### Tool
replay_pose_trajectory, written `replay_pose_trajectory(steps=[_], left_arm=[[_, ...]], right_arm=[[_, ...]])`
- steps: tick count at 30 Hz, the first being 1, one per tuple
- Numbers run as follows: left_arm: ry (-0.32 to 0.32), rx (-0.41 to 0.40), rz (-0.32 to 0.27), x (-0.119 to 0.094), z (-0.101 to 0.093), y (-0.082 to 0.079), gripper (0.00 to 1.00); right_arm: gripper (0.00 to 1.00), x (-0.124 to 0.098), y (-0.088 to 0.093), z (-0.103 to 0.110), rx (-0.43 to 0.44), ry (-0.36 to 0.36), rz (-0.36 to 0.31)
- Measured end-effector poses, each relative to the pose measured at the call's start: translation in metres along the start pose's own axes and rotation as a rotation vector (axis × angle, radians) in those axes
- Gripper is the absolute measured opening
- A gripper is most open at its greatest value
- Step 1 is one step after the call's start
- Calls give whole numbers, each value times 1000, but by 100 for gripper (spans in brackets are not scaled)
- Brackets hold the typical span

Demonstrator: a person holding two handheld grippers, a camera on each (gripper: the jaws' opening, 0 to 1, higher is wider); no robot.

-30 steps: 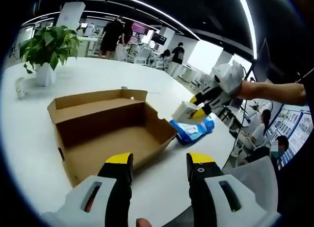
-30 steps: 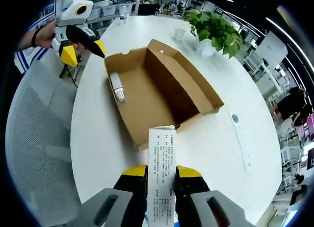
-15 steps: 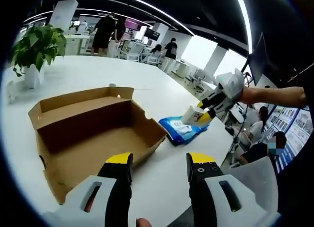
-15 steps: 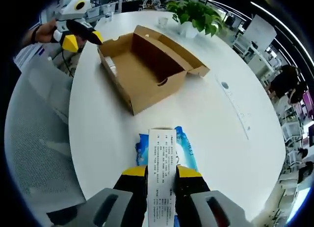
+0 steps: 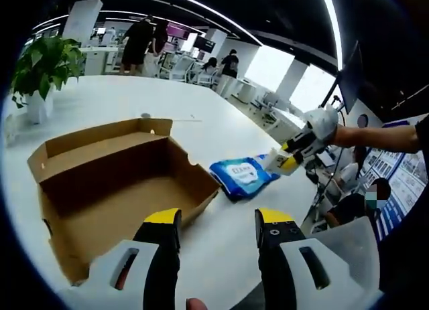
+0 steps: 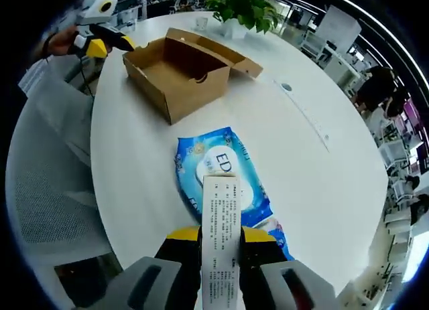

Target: Operate the shoe box by opening the lid, removing the specified soft item, and placing it in the target area until the item is outside and the box remains undamaged.

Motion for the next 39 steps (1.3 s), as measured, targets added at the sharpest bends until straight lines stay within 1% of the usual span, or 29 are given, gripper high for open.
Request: replay_pose_trajectory(steps=[10,19,23,27,39], left_arm=[[-1,0,12,7,-8,2,45],[-14,-7,8,8,-11,2,45],[-18,-5,16,8,-11,4,45],[-22,-8,19,8,-12,5,45],[-52,-24,6,0,-9,8,45]], right_arm=[[17,-9,38,-11,53,23,9],[17,-12,65,-11,86,26,24],[17,-13,69,-12,92,25,25],[17,-15,68,-18,89,28,24],[17,-21,55,-48,49,41,19]])
Point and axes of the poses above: the point that each gripper's makers call its tool centre point, and the gripper's own axes: x roughly forward along the fingers, z roughly to its left, y roughly out of its underside, the point moved 9 cm from there along -x, roughly backward along the fingers
